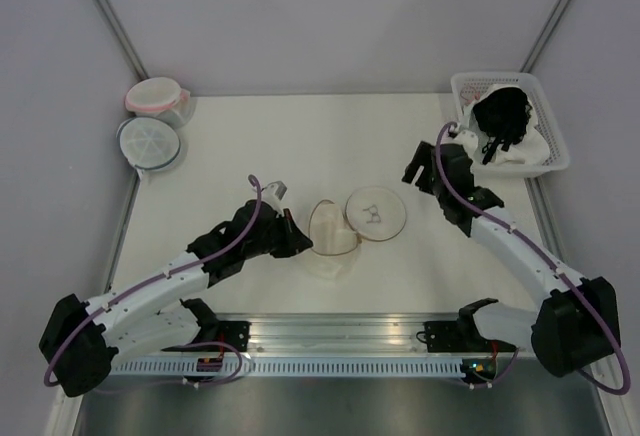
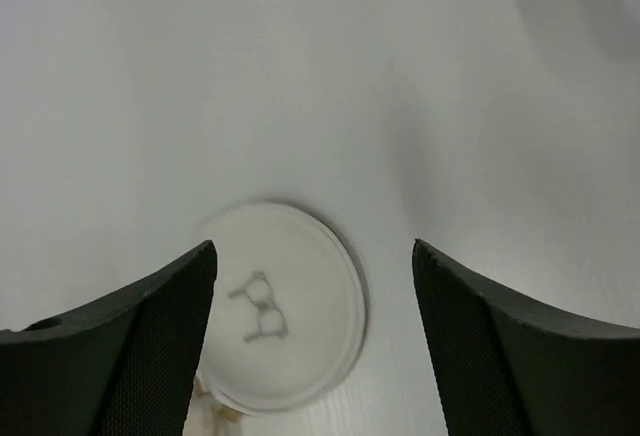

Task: Unzip the laundry bag and remove the bra

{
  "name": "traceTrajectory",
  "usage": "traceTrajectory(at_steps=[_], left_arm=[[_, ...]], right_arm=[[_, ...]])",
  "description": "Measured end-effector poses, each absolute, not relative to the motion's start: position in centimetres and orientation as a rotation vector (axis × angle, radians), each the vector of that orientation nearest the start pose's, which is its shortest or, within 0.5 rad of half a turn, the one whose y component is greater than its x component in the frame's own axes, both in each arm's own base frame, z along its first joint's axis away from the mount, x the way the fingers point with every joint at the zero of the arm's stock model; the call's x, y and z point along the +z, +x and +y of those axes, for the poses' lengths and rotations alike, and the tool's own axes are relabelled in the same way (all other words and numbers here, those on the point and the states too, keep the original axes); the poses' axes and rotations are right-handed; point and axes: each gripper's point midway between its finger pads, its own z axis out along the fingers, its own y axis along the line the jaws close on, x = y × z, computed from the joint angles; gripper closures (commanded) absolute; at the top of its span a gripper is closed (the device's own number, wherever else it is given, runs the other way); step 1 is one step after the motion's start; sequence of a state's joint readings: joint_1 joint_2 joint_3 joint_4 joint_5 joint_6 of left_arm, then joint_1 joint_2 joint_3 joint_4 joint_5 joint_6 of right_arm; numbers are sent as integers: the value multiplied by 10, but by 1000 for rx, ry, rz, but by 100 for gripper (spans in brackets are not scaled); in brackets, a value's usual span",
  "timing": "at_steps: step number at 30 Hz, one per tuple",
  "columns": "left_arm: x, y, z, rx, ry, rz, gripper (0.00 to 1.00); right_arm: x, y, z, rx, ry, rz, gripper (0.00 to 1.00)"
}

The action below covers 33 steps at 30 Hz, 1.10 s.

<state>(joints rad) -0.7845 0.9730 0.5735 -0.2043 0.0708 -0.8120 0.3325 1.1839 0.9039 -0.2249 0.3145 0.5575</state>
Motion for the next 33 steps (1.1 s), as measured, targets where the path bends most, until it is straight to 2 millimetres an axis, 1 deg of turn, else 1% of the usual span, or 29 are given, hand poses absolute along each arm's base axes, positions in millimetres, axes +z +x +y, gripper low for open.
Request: traceTrajectory(at_steps=[3,4,6,7,9,11,12,15,16,18,19,20,23,25,26,28,30,31,32,33], left_arm=[[129,189,-246,-939,-3,2339,98],[128,188,-246,-937,-7,2340,98],[126,188,-245,-933,-11,2345,98],[124,188,-244,-932,-14,2347,98],[121,187,-243,-928,-20,2355,98],[118,185,-242,-926,-29,2363,98],[116,184,-242,-926,-32,2366,98],[113,183,-240,-929,-42,2368,98],[113,183,-240,-930,-43,2367,98],[114,183,-241,-935,-45,2362,98],[115,184,-241,-939,-45,2358,98],[115,184,-242,-941,-46,2356,98],[115,184,-242,-941,-47,2355,98],[116,185,-242,-944,-46,2351,98],[116,185,-242,-945,-46,2349,98],[116,185,-243,-947,-46,2345,98],[118,187,-243,-950,-53,2339,97],[118,188,-243,-947,-59,2337,94],[118,188,-243,-944,-64,2334,80],[118,191,-242,-937,-74,2327,71]], right_arm=[[111,329,93,182,421,2209,23],[88,317,95,175,417,2272,26],[52,298,99,175,413,2373,30],[41,294,102,180,414,2402,31],[28,288,110,196,403,2436,32],[22,288,121,226,387,2445,33],[21,290,126,242,380,2437,35],[21,297,138,284,371,2414,50],[20,300,140,297,376,2406,63],[18,304,143,302,383,2394,80],[16,307,143,302,392,2387,95],[16,308,144,304,390,2384,100],[16,309,144,301,401,2378,100],[20,306,143,301,393,2377,100],[26,304,143,304,382,2370,100],[51,302,145,337,348,2322,100],[89,302,149,397,293,2236,100],[110,303,152,427,260,2197,100],[127,304,156,452,233,2166,100],[148,306,160,478,191,2131,100]])
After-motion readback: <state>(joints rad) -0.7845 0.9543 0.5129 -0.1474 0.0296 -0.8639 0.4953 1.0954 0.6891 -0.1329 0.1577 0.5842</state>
